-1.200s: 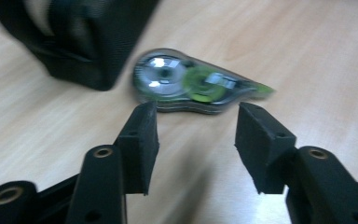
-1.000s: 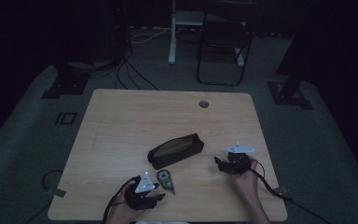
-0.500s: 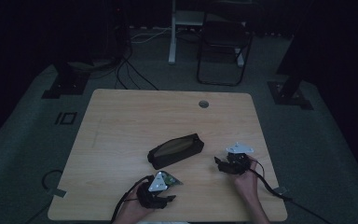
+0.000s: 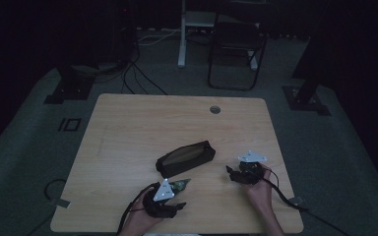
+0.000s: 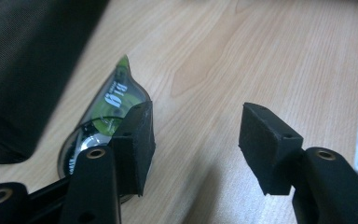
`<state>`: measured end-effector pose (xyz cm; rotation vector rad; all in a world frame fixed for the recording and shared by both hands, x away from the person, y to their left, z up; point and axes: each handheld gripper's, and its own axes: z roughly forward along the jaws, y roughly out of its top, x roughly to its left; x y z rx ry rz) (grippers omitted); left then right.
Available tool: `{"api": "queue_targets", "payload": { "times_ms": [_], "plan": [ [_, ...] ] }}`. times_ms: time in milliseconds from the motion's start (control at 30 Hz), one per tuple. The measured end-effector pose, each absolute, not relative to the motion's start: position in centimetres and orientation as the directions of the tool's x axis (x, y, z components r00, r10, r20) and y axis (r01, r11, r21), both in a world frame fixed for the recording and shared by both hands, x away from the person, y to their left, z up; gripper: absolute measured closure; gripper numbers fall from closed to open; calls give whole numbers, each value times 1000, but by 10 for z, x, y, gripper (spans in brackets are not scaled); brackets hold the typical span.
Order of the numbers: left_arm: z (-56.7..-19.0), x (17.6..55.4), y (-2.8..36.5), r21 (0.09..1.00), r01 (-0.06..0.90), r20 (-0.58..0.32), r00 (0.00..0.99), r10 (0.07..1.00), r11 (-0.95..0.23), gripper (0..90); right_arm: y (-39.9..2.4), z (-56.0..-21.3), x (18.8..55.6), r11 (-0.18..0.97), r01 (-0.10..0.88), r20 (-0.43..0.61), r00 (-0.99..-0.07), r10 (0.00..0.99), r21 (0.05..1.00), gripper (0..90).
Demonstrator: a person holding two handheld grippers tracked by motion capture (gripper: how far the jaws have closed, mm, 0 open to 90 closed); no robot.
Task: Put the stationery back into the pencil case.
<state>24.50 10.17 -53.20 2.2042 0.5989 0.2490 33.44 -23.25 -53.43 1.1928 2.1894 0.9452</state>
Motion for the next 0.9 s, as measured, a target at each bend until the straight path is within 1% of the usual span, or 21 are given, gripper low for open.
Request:
{"api": "queue_targets", "payload": {
  "times_ms": [100, 167, 200, 300, 400, 600, 700, 900],
  "plan": [
    [-531, 244, 103, 771, 334, -21, 864, 503, -542, 429, -233, -534, 335, 384, 532, -76, -511, 856, 755, 302],
    [-525, 242, 112, 790, 327, 3, 844, 536, -519, 397, -232, -535, 335, 383, 534, -71, -513, 856, 754, 302],
    [-525, 242, 112, 790, 327, 3, 844, 536, -519, 392, -232, -535, 335, 384, 534, -72, -513, 855, 753, 302],
    [-524, 248, 122, 796, 355, 0, 810, 586, -490, 373, -232, -535, 335, 386, 532, -73, -515, 854, 753, 302],
    [-524, 251, 128, 797, 369, 1, 792, 611, -479, 356, -232, -535, 335, 387, 532, -75, -515, 854, 754, 302],
    [-531, 259, 136, 779, 405, -17, 776, 631, -478, 340, -231, -536, 336, 393, 533, -78, -518, 852, 749, 302],
    [-532, 260, 136, 776, 406, -16, 777, 629, -482, 335, -231, -537, 336, 393, 535, -78, -518, 852, 748, 302],
    [-539, 266, 131, 759, 428, -45, 786, 616, -490, 327, -231, -538, 336, 399, 534, -81, -522, 849, 746, 301]
  ]
}}
